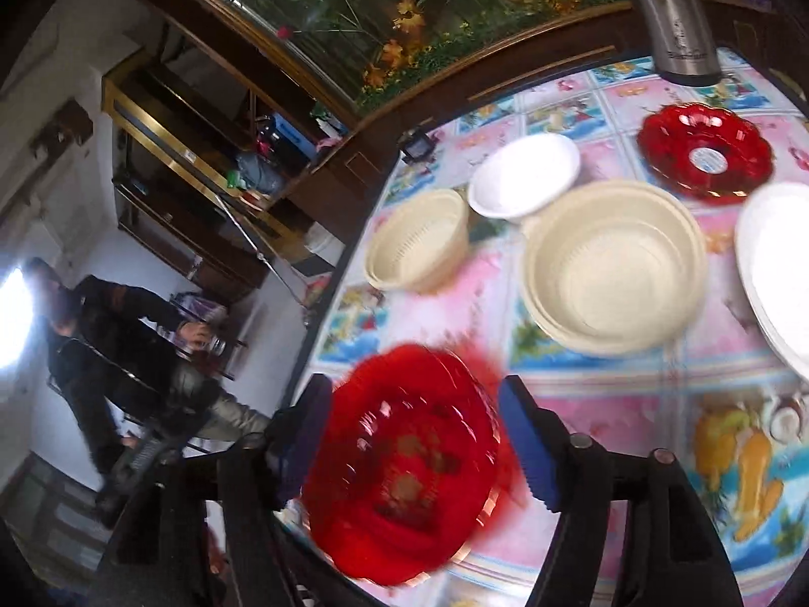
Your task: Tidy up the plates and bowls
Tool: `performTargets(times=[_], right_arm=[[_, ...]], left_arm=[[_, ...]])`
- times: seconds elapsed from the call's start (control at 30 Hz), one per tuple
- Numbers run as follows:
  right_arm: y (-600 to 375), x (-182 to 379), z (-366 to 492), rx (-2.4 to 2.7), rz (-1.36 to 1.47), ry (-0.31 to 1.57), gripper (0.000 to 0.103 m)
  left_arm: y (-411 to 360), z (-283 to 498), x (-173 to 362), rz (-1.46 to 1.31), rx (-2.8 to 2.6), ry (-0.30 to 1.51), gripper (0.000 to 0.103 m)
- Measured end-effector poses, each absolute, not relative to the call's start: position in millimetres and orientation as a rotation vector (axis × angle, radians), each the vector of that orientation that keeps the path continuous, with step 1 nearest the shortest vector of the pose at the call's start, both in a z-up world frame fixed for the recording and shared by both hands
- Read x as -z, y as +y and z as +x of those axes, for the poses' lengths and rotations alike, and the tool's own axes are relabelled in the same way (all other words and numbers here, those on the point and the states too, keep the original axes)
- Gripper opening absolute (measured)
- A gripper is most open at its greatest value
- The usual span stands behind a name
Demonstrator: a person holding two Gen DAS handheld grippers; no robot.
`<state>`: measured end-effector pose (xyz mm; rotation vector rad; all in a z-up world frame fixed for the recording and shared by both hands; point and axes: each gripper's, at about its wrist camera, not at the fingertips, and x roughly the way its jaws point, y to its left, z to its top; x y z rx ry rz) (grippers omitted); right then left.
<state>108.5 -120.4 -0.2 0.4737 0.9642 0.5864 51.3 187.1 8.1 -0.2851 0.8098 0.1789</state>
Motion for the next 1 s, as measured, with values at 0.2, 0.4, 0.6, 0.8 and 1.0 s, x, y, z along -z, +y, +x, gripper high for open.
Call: performTargets(times=[0.2, 0.4, 0.6, 0.8, 1.0], right_arm=[[-92.6, -8.7, 165.1, -0.643, 0.519, 1.057, 0.073], [-65.4, 6.3, 225.7, -0.611, 0.555, 1.141, 0.073], [-29.5, 37.3, 276.5, -0.590, 0.519, 1.255, 0.073], [-22.9, 64.1, 303.1, -0.520, 0.517, 1.290, 0.068], [-22.2, 81.5, 320.8, -0.460, 0.501, 1.317, 0.049]], left_arm=[[182.5, 107.2, -11.5, -0.260, -0.150, 0.867, 0.103], [185.5, 168.9, 5.2, -0.266, -0.179, 0.961, 0.103], [184.5, 213.9, 33.4, -0.266, -0.197, 1.035, 0.103], [179.1, 245.7, 53.2, -0.244, -0.210, 1.066, 0.099], [177.7, 260.4, 69.1, -0.254, -0.218, 1.097, 0.080]])
